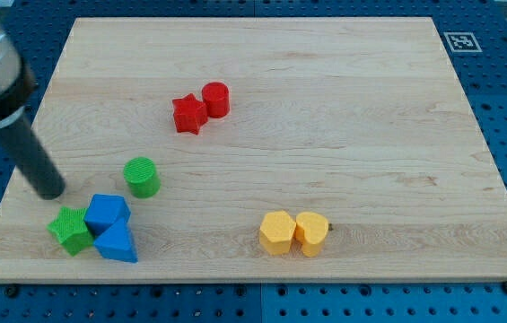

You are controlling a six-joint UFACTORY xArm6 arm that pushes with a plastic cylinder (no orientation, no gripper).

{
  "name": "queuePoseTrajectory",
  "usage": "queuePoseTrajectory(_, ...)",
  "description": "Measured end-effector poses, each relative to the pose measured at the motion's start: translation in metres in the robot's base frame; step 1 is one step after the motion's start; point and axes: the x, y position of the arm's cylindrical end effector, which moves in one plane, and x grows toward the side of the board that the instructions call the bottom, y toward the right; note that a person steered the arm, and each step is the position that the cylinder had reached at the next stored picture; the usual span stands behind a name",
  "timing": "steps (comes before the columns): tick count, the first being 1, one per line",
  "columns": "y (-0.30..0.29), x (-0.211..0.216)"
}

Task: Move the green star slightly upwards

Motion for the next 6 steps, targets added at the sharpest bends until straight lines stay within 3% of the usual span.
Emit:
queuePoseTrajectory(1, -0.012, 0.042)
queuePoseTrajectory(2, 0.013, 0.081)
queuePoseTrajectory(3, 0.048, 0.084)
queuePoseTrajectory(6, 0.051, 0.051)
